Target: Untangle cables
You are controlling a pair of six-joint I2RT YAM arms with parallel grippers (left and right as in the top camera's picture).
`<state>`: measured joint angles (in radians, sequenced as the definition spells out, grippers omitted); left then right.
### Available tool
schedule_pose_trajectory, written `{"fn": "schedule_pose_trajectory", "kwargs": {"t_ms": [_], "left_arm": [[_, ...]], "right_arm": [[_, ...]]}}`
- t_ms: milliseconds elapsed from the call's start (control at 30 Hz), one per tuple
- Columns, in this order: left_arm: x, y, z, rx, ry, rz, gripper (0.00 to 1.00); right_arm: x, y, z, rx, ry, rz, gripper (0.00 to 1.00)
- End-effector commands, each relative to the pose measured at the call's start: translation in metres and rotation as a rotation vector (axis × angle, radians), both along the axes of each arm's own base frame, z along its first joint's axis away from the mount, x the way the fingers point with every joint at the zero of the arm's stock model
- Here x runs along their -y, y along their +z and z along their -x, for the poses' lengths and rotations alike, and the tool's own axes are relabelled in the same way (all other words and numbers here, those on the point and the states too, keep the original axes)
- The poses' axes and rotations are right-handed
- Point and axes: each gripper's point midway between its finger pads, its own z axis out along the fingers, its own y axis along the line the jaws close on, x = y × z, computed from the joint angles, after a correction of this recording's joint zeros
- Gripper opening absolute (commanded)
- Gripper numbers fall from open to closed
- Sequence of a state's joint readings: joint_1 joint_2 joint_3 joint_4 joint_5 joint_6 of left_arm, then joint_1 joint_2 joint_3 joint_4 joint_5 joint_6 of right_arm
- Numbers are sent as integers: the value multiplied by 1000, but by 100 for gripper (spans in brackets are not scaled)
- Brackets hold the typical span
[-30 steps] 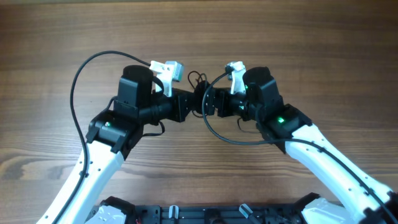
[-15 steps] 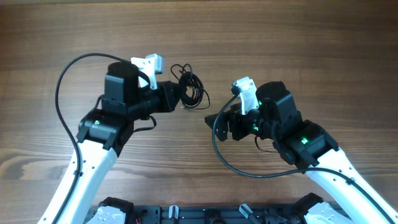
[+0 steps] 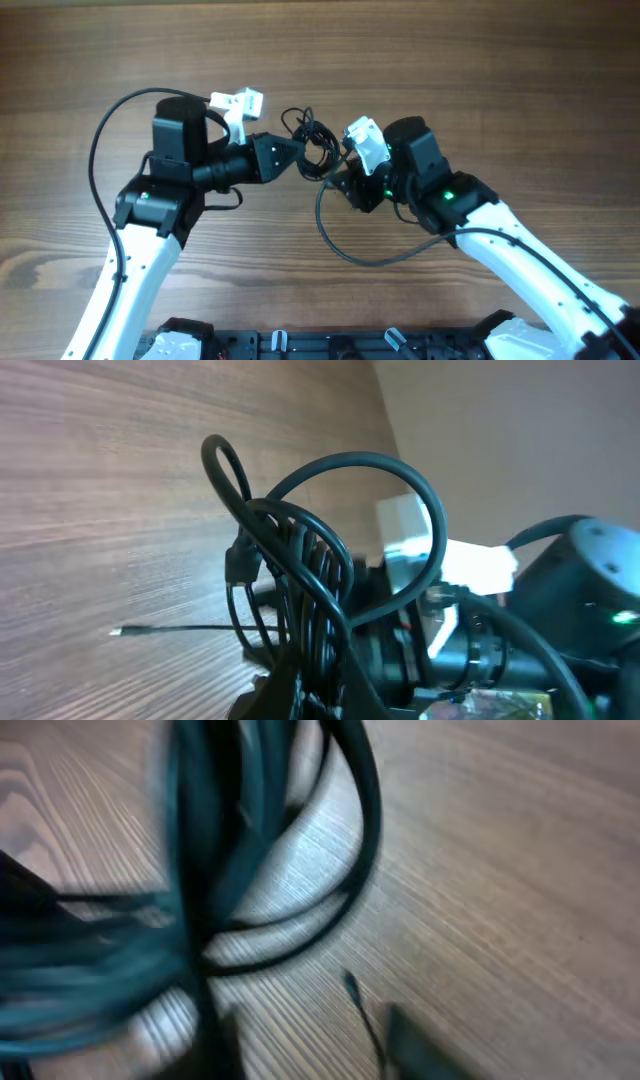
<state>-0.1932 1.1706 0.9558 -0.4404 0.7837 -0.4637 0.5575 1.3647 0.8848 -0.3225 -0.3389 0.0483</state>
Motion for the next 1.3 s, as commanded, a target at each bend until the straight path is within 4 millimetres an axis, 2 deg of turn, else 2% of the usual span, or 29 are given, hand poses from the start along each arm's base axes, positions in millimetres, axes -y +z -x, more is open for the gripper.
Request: {"fn": "schedule_pose_trajectory", "kwargs": {"t_ms": [0,167,333,433,667,967,1100,1267], "left_arm": [[-7,12,-3,113,-41,-22,4],[-7,8,0,150,-80,-60,4],[-7,4,3,151,-90,-77,4],[-8,3,2,178,-103,-94,4],[-27,-15,-10,173,-7,-234,4],[-37,-33,-4,152,-17,-332,4],[-46,-41,-5,133,7,-389,4],[-47,-44,-2,173,-39,-427,4]], "right_arm": [[-7,5,10,-88,-28,-88,4],[-22,44,36,-153,54,-257,4],[-22,78,52,-143,78,-347,4],[-19,88,57,-124,84,-364,4],[-5,89,47,-78,-8,-325,4],[12,83,22,-74,-219,-301,4],[11,92,15,-40,-232,-329,4],[10,101,8,6,-239,-352,4]]}}
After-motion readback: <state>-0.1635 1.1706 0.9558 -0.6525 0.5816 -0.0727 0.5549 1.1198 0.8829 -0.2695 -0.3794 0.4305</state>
